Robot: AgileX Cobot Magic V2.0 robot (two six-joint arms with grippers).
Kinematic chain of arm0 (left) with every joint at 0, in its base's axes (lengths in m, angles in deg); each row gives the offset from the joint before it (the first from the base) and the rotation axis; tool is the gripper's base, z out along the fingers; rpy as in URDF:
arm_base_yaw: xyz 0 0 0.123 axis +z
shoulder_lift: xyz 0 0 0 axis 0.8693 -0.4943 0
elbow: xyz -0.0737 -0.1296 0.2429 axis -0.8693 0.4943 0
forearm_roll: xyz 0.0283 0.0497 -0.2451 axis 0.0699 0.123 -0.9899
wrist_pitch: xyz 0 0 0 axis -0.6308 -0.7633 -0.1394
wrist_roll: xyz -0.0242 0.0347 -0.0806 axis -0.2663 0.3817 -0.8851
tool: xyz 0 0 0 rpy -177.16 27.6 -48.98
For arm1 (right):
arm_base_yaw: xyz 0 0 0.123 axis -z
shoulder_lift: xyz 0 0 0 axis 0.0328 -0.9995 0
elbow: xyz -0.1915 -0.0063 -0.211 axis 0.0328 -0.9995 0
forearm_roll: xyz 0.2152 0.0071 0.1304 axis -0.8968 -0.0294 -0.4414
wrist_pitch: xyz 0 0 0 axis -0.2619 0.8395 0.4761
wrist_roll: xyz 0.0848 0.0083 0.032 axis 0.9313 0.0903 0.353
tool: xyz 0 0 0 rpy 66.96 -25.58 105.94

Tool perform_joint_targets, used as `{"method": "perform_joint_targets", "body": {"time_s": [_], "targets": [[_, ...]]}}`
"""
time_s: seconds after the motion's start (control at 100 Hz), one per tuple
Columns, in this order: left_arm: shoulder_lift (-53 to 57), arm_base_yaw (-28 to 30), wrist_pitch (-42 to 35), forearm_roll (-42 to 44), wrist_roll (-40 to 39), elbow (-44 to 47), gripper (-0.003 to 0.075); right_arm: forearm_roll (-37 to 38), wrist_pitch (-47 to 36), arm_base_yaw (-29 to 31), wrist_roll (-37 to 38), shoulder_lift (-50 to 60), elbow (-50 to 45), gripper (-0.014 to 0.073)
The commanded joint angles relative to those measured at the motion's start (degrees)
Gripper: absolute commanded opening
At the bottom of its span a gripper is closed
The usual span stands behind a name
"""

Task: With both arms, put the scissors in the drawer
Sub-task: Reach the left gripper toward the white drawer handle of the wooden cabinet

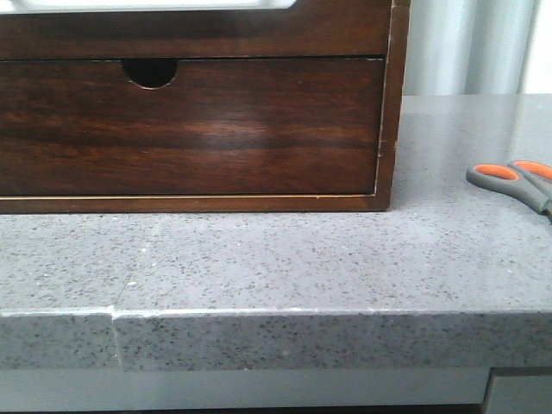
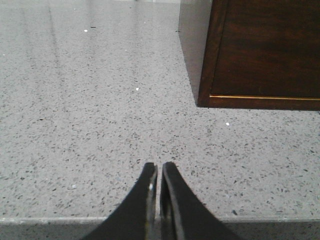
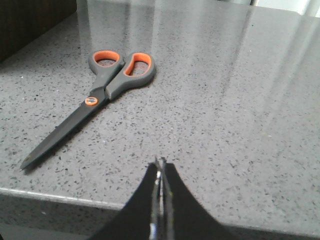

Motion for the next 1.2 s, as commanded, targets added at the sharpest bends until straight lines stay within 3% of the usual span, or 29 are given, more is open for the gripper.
{"method": "perform_joint_targets", "body": {"time_s": [0.0,0.84,0.89,0.97,1.02,1.19], "targets": [[2.0,0.2,-3.2,-0.3,-0.6,1.1,-0.0020,0.5,-0.9,0.4,-0.2,1.5,-1.7,-0.0048],[2.0,0.2,-3.9,-0.8,-0.6,1.1,-0.0020,0.6,-4.1,0.4,-0.2,1.5,-1.7,-0.0048],[2.0,0.2,-5.7,-6.1,-0.6,1.1,-0.0020,0.6,-7.1,0.4,-0.2,1.5,-1.7,-0.0048],[2.0,0.2,-9.3,-26.0,-0.6,1.1,-0.0020,-0.1,-12.9,0.4,-0.2,1.5,-1.7,-0.0048],[2.0,0.2,-10.3,-34.8,-0.6,1.1,-0.0020,-4.5,-17.5,0.4,-0.1,1.5,-1.7,-0.0048],[2.0,0.2,-11.7,-46.5,-0.6,1.1,-0.0020,-23.5,-27.7,0.4,-0.1,1.5,-1.7,-0.0048]]}}
